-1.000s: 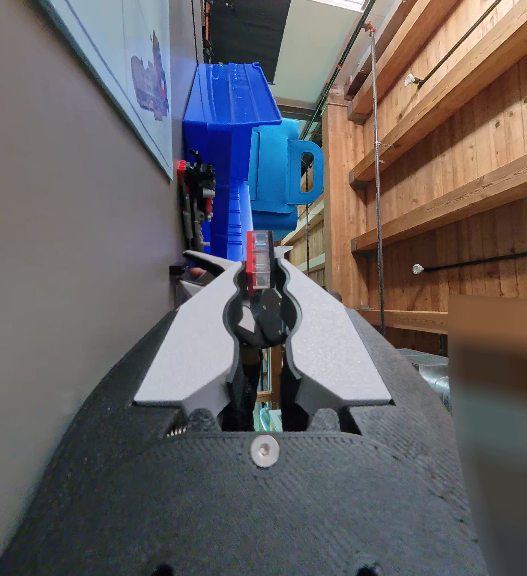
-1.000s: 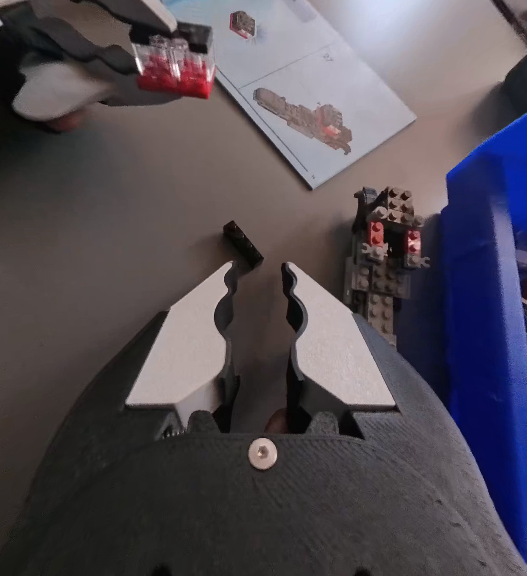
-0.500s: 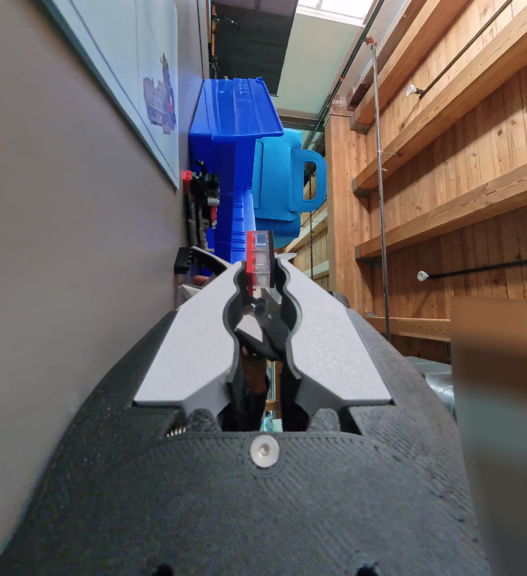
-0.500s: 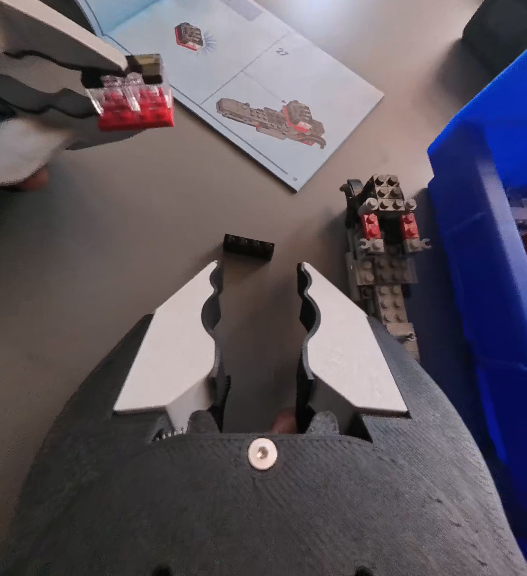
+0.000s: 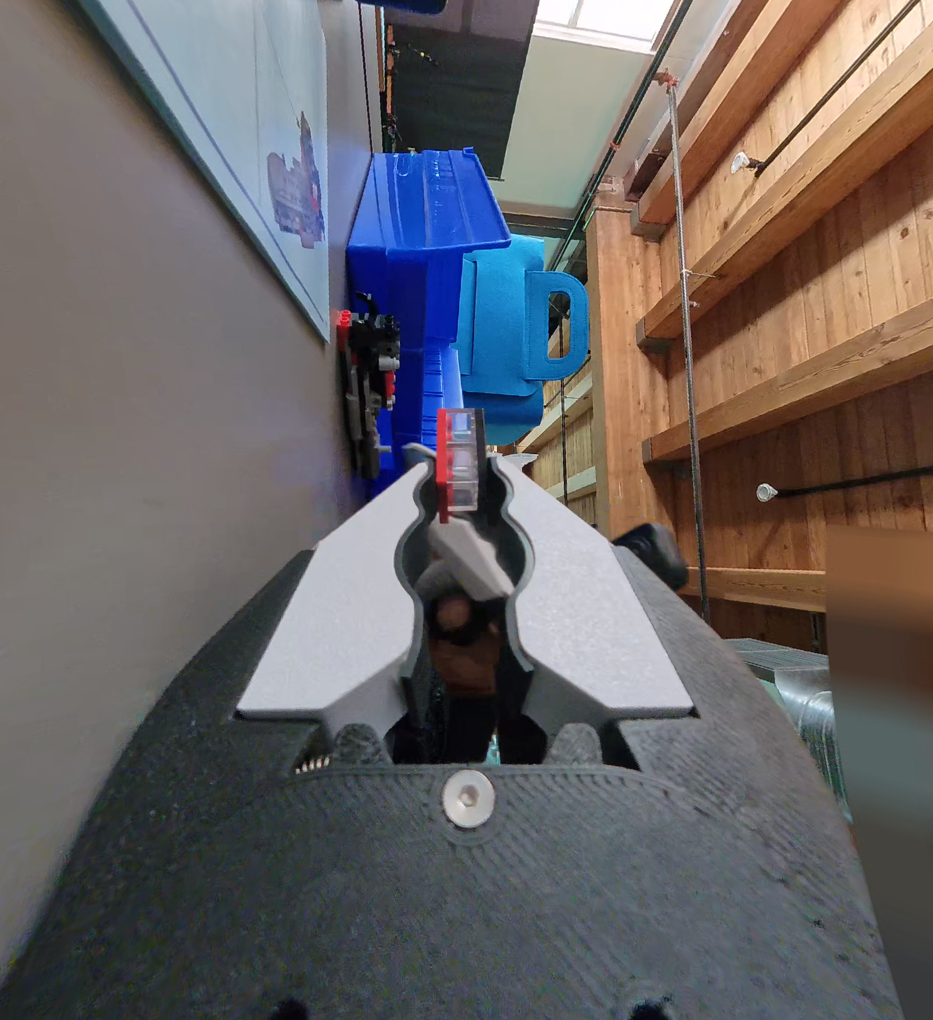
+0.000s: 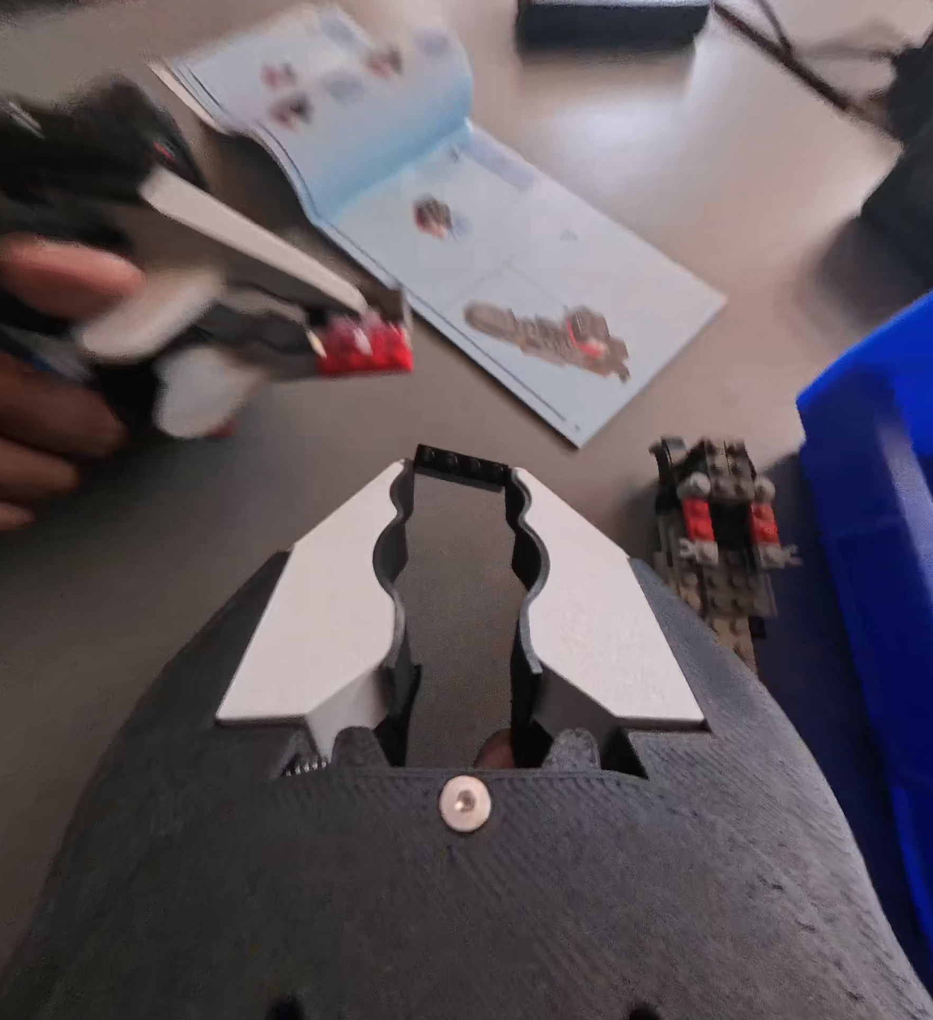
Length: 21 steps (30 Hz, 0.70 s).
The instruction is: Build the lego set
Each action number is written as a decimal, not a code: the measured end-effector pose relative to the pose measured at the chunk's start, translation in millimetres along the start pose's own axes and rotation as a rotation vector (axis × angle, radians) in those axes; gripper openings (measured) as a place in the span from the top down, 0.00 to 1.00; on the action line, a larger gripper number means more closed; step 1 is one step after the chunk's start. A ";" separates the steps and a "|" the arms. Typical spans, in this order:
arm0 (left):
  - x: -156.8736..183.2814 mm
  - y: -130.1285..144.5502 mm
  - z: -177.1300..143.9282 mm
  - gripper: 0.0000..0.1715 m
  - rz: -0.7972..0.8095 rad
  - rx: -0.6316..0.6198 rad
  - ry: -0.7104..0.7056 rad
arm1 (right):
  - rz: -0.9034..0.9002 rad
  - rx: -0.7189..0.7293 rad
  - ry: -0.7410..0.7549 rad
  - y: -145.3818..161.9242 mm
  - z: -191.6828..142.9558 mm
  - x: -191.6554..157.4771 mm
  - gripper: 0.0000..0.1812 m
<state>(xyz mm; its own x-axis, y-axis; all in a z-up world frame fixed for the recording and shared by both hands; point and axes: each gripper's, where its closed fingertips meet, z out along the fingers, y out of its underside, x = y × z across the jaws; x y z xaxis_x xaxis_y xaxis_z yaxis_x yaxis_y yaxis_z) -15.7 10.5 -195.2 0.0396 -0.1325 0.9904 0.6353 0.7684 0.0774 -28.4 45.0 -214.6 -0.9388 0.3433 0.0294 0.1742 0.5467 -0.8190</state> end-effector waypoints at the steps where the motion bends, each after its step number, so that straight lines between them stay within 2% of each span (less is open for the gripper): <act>1: -0.7 0.7 0.6 0.90 0.000 -0.001 -0.002 | -0.001 0.035 -0.029 -11.9 -4.0 -6.6 0.81; 3: -1.6 3.1 2.1 0.90 -0.002 -0.007 -0.003 | -0.024 0.065 -0.076 -28.5 -8.0 -19.6 0.81; 5: -2.0 5.5 3.2 0.90 -0.003 -0.013 -0.003 | -0.065 0.041 -0.082 -32.8 -5.1 -26.3 0.81; 9: -2.0 7.6 3.4 0.90 -0.006 -0.016 -0.002 | -0.116 -0.013 -0.065 -27.8 5.4 -29.3 0.81; 21: 0.1 9.2 3.4 0.90 -0.033 -0.029 0.015 | -0.131 -0.023 -0.084 -27.7 9.5 -29.4 0.81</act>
<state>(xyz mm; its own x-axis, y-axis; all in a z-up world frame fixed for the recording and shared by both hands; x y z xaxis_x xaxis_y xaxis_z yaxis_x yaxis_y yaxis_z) -12.5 19.7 -194.0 0.0299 -0.1674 0.9854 0.6584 0.7451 0.1066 -8.5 12.5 -198.2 -0.9754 0.2029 0.0861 0.0544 0.6003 -0.7979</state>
